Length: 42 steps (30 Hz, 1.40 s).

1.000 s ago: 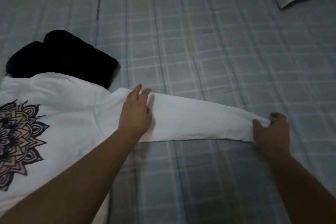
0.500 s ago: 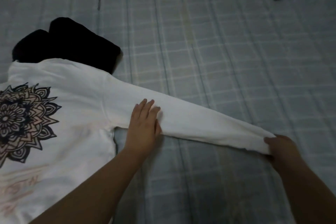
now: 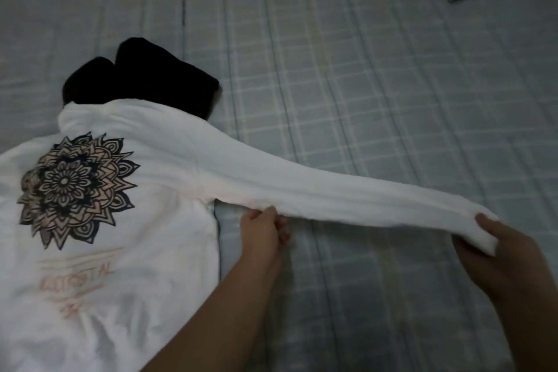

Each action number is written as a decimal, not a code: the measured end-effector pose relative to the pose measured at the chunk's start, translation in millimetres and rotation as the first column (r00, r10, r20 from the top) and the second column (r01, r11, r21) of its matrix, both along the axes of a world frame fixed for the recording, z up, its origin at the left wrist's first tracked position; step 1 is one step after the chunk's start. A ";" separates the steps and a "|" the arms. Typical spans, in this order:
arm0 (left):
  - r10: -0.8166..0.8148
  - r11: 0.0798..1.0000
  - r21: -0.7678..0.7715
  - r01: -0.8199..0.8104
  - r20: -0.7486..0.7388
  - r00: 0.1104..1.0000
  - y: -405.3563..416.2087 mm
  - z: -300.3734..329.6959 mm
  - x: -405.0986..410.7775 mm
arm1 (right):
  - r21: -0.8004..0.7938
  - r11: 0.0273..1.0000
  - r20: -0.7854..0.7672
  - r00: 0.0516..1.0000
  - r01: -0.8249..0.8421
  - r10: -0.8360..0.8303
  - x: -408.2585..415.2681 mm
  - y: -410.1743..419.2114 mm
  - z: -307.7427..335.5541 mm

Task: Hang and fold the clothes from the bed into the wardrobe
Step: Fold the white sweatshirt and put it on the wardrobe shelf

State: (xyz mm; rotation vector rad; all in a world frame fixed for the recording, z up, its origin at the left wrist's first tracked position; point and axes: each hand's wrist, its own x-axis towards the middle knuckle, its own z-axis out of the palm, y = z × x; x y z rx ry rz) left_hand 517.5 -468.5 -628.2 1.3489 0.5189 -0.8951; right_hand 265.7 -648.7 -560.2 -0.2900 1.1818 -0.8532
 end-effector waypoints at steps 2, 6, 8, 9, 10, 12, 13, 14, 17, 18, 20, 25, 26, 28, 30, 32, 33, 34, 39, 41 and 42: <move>-0.185 0.956 0.282 0.082 0.360 0.914 9.6 29.1 -11.5 | -0.044 0.995 -0.030 0.996 -0.087 0.085 13.8 8.5 28.1; -0.595 0.761 0.427 0.488 0.758 0.266 33.6 122.8 -39.5 | -0.137 0.950 0.092 0.951 -0.282 0.296 68.5 54.0 99.7; -0.618 0.587 0.504 0.634 0.785 -0.051 46.6 149.6 -42.2 | -0.179 0.908 0.159 0.899 -0.380 0.407 103.1 89.2 128.7; -0.615 0.568 0.499 0.655 0.786 -0.065 53.4 158.1 -39.1 | -0.224 0.882 0.167 0.875 -0.415 0.455 119.8 106.1 140.6; -0.595 0.616 0.417 0.668 0.802 0.047 58.5 171.3 -33.2 | -0.287 0.852 0.165 0.853 -0.439 0.495 134.9 120.0 149.7; -0.504 0.766 0.244 0.594 0.801 0.321 70.1 195.4 -14.6 | -0.414 0.771 0.110 0.814 -0.484 0.570 158.7 140.2 159.0; -0.446 0.834 0.228 0.502 0.813 0.373 74.3 202.4 -1.4 | -0.467 0.727 0.086 0.793 -0.503 0.603 167.8 147.8 159.5; -0.416 0.877 0.240 0.417 0.813 0.407 77.0 208.1 15.9 | -0.507 0.698 0.077 0.780 -0.506 0.622 175.5 154.2 156.5; -0.329 0.943 0.236 0.233 0.763 0.556 85.1 214.6 77.7 | -0.503 0.747 0.022 0.858 -0.434 0.514 193.0 177.6 128.1; -0.320 0.947 0.228 0.228 0.750 0.580 89.2 216.3 97.9 | -0.452 0.792 -0.014 0.891 -0.410 0.453 199.2 186.5 113.9; -0.205 0.973 0.065 0.221 0.679 0.704 102.9 220.8 134.4 | -0.336 0.856 -0.099 0.919 -0.392 0.382 211.4 204.6 83.7; 0.092 0.948 -0.315 0.042 0.399 0.912 165.1 212.7 234.9 | -0.197 0.868 -0.251 0.879 -0.457 0.406 240.2 234.3 29.7; 0.133 0.932 -0.361 -0.003 0.335 0.933 179.1 204.9 255.3 | -0.200 0.856 -0.281 0.865 -0.477 0.416 247.1 237.5 24.5; 0.200 0.908 -0.406 -0.102 0.208 0.957 209.2 186.1 290.5 | -0.216 0.826 -0.332 0.834 -0.521 0.440 264.1 240.1 16.3; 0.230 0.900 -0.401 -0.169 0.109 0.967 236.4 164.9 314.4 | -0.230 0.788 -0.384 0.798 -0.571 0.466 283.4 236.9 5.9; 0.241 0.903 -0.379 -0.202 0.057 0.969 258.3 142.3 330.1 | -0.256 0.728 -0.454 0.744 -0.636 0.490 303.6 230.0 -5.5; 0.246 0.907 -0.363 -0.214 0.044 0.968 267.3 131.1 336.7 | -0.276 0.688 -0.500 0.712 -0.671 0.493 314.1 226.4 -11.1; 0.256 0.914 -0.333 -0.230 0.036 0.966 276.7 118.7 344.9 | -0.292 0.643 -0.559 0.672 -0.707 0.485 324.0 222.1 -16.4; 0.264 0.944 -0.237 -0.228 0.133 0.955 317.2 68.9 386.3 | -0.348 0.372 -0.790 0.483 -0.860 0.377 373.1 197.3 -30.6; 0.163 0.985 -0.090 -0.145 0.242 0.956 325.5 61.7 395.8 | -0.349 0.209 -0.847 0.403 -0.914 0.346 388.8 184.1 -33.4; 0.110 0.993 0.006 -0.117 0.289 0.951 329.7 57.3 402.4 | -0.326 0.124 -0.877 0.348 -0.937 0.330 394.6 175.0 -38.5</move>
